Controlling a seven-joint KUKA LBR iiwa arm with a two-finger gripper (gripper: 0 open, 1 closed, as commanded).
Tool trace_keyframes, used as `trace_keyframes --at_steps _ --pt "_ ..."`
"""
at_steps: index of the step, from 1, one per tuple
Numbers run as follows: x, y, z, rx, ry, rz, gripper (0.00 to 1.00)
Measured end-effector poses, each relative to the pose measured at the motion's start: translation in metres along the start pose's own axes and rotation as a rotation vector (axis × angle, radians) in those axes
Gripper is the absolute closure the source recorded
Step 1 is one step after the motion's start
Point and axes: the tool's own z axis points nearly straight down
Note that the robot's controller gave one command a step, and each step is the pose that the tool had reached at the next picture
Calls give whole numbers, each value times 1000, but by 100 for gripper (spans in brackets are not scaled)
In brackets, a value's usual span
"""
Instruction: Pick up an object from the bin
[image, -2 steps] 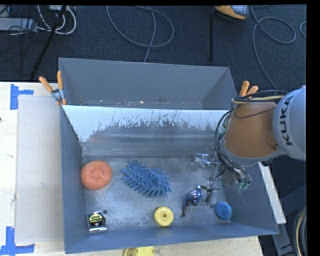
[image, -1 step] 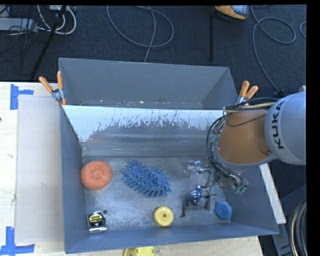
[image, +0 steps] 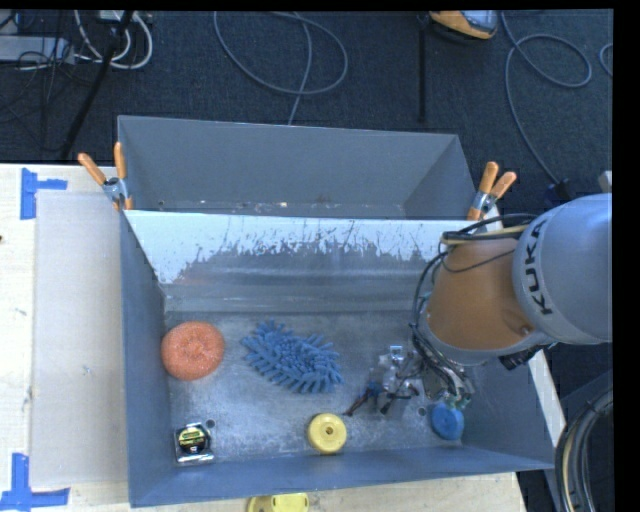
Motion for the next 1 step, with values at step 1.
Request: trace_keyframes --at_steps 1 --pt "0 0 0 0 0 -1 100"
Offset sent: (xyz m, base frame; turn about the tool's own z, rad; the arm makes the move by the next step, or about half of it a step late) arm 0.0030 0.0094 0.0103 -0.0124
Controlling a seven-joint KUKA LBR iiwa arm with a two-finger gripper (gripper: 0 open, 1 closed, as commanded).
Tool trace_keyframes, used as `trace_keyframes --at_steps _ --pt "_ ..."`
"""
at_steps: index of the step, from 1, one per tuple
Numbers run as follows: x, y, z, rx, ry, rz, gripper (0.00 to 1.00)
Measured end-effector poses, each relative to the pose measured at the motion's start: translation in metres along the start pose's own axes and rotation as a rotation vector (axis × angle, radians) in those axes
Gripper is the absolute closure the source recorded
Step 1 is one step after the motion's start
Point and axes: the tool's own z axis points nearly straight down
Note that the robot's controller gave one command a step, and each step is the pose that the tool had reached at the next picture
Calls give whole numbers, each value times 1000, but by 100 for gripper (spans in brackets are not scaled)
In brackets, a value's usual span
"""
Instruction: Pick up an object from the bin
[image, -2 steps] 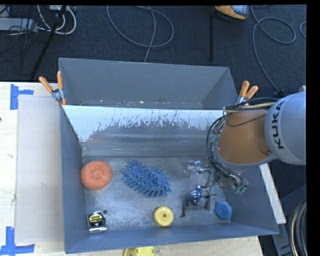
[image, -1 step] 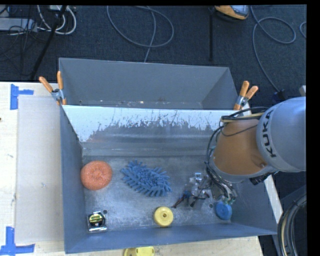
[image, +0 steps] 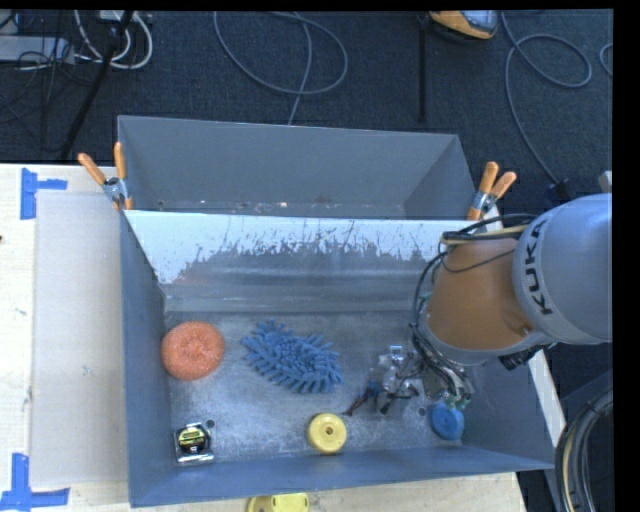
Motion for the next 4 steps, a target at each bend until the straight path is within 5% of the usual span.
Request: trace_keyframes --at_steps 1,4 --pt "-1 5 -5 0 3 -8 100" --pt "-15 6 -141 -1 10 -34 100"
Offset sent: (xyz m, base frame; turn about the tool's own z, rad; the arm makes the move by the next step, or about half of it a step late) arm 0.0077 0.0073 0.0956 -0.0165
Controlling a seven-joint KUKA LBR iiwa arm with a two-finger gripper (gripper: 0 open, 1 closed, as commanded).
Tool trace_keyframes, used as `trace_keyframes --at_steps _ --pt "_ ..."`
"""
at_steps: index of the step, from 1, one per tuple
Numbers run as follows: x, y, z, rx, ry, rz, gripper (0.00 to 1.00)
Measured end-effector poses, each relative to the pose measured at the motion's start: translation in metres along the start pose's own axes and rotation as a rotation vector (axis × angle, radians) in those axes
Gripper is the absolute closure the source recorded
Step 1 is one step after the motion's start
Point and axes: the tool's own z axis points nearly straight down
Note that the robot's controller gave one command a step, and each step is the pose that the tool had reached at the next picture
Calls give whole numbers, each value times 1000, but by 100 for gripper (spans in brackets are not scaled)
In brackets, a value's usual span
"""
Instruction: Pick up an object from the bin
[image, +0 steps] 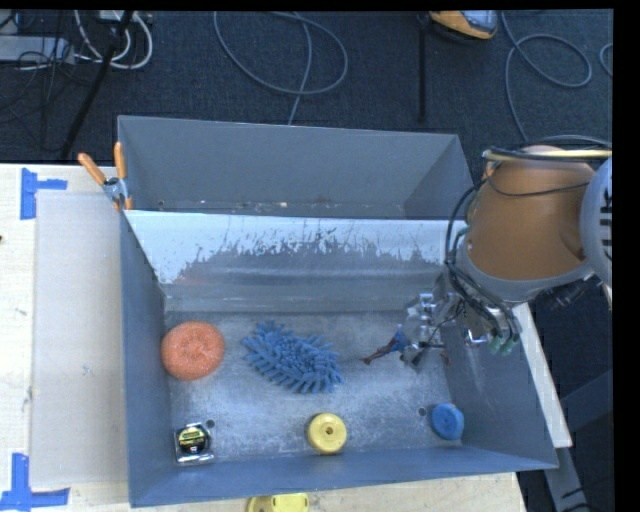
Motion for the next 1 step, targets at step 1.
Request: trace_keyframes --at_steps 1 --pt "2 -14 -61 0 -5 -24 100"
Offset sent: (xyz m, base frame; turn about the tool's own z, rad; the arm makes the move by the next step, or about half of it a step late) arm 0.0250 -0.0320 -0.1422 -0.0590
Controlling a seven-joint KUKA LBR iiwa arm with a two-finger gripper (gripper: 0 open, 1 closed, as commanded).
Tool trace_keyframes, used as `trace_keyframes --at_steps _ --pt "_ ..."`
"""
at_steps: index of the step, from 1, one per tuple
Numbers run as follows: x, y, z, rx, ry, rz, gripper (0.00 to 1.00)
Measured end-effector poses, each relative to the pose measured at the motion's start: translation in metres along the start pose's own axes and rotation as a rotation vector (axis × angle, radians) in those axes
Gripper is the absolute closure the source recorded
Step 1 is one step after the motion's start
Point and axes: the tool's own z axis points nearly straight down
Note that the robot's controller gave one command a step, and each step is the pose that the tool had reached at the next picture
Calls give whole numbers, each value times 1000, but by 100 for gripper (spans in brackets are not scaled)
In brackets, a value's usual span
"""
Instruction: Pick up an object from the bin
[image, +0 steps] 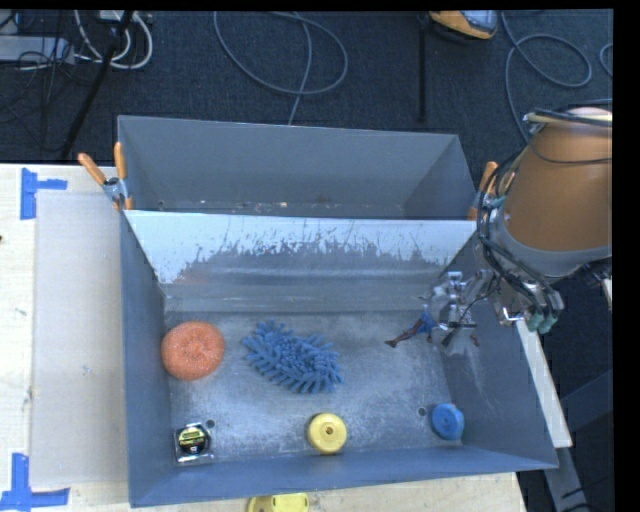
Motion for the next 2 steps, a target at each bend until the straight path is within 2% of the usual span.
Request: trace_keyframes --at_steps 1,2 --pt "-8 -6 14 3 -16 -7 0" --pt "-13 -10 77 2 -7 -14 0"
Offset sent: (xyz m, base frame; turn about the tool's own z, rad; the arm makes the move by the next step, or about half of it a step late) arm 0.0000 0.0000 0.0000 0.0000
